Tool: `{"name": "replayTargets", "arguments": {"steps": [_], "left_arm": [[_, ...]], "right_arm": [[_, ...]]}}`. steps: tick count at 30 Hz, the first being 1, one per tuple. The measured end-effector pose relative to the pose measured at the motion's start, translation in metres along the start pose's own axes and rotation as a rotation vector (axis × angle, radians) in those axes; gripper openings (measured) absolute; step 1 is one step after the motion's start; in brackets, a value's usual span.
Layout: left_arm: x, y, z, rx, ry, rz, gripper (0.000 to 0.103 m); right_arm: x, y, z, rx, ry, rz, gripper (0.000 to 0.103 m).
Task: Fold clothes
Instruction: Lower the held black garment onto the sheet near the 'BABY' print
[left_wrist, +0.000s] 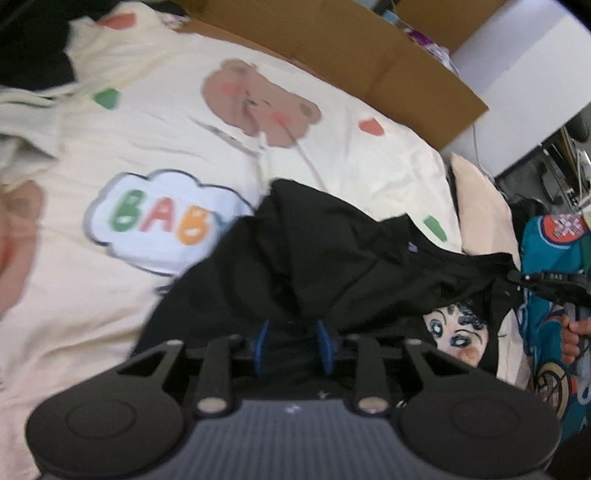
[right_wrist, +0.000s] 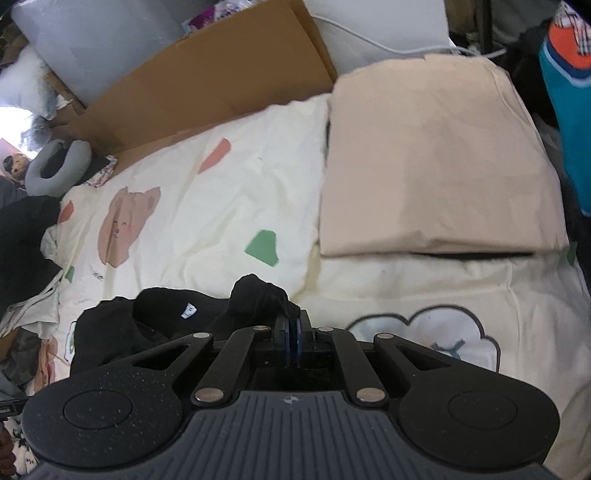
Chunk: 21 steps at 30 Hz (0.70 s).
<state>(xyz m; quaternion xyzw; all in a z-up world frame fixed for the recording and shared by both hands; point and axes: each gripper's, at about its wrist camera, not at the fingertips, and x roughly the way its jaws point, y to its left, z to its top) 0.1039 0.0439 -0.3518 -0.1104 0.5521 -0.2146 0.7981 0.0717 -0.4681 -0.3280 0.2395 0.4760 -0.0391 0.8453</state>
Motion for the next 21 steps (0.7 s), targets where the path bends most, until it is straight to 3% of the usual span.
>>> {"name": "replayTargets", "arguments": {"steps": [7,12,14,15,16,19,21], "left_arm": [[0.042,-0.012,0.005,0.035,0.035,-0.037,0.040],[0.052,-0.016,0.008,0.055,0.027,-0.034,0.039],[0.053,-0.018,0.009,0.074,0.028,-0.034,0.031],[0.053,-0.018,0.009,0.083,0.031,-0.038,0.016],[0.053,-0.019,0.009,0.094,0.035,-0.037,0.010],[0.047,-0.023,0.011,0.137,0.023,-0.028,0.006],[0.041,-0.025,0.014,0.163,0.007,-0.019,0.005]], "right_arm": [[0.005,-0.013,-0.014,0.026,0.023,-0.027,0.004],[0.003,-0.021,-0.021,0.049,0.024,-0.042,0.012],[0.003,-0.024,-0.023,0.058,0.030,-0.042,0.015],[0.003,-0.024,-0.024,0.061,0.032,-0.042,0.017],[0.003,-0.025,-0.026,0.063,0.034,-0.042,0.024],[0.002,-0.025,-0.029,0.068,0.035,-0.044,0.043],[0.003,-0.025,-0.032,0.075,0.041,-0.047,0.044]]}}
